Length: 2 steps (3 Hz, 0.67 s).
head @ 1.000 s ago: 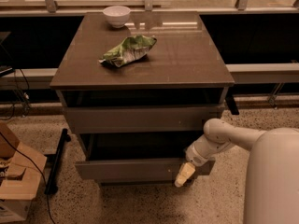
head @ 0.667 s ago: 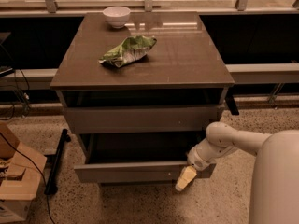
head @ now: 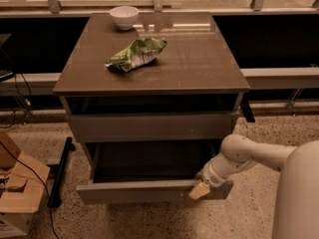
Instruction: Open middle drawer
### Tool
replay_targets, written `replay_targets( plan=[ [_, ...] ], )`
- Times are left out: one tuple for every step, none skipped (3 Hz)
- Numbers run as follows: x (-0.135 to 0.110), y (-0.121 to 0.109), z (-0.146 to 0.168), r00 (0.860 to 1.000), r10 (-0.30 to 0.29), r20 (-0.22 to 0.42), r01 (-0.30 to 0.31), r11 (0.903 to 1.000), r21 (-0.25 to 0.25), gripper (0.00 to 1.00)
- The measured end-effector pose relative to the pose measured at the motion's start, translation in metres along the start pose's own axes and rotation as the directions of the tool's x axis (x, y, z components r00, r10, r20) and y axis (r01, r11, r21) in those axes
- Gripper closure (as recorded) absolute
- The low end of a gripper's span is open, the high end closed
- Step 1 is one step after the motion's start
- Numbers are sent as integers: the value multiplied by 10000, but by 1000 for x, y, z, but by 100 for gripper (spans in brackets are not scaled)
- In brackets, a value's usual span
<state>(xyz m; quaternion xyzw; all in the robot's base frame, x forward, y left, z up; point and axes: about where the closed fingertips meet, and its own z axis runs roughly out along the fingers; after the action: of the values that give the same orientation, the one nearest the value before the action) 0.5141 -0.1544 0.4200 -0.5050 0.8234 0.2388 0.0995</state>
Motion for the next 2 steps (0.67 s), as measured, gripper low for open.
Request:
replay_targets(
  plan=[
    [0,0,0,10000,3,0,-3,10000,-2,74],
    [17,38,5,9974,717,-102,-721,9965,-418,69]
  ],
)
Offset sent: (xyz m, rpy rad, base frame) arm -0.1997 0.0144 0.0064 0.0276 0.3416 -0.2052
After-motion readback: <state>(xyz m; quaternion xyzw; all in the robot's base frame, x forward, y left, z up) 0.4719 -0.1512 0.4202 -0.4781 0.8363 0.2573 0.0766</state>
